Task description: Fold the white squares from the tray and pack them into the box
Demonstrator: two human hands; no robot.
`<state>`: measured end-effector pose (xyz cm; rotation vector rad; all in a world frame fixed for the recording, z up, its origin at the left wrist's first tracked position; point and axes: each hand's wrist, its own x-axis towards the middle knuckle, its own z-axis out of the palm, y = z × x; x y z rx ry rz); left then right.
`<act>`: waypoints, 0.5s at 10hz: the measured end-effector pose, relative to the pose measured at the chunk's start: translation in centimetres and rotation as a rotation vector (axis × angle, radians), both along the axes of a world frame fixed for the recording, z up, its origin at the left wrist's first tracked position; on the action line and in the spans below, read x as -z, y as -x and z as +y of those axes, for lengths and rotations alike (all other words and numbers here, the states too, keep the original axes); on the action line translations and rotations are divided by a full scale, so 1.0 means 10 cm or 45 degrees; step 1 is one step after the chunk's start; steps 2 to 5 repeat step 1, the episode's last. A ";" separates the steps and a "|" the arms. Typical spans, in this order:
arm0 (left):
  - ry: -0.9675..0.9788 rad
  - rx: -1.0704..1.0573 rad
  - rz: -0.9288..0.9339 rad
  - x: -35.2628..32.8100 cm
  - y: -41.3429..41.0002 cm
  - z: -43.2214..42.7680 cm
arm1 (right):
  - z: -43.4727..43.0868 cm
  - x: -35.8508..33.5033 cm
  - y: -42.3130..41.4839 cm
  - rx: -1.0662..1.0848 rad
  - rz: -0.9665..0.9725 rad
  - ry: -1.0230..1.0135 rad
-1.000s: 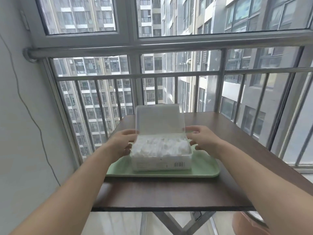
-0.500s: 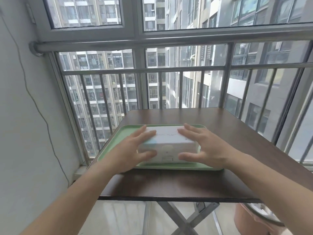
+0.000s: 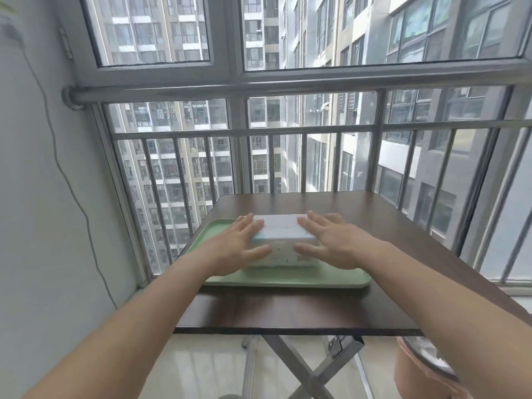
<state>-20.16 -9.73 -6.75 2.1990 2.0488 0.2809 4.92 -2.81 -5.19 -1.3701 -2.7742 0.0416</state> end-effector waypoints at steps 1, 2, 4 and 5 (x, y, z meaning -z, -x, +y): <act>0.058 -0.025 0.005 -0.16 -0.10 -0.05 | -0.03 -0.11 0.02 0.092 -0.089 -0.009; 0.058 -0.025 0.005 -0.16 -0.10 -0.05 | -0.03 -0.11 0.02 0.092 -0.089 -0.009; 0.058 -0.025 0.005 -0.16 -0.10 -0.05 | -0.03 -0.11 0.02 0.092 -0.089 -0.009; 0.058 -0.025 0.005 -0.16 -0.10 -0.05 | -0.03 -0.11 0.02 0.092 -0.089 -0.009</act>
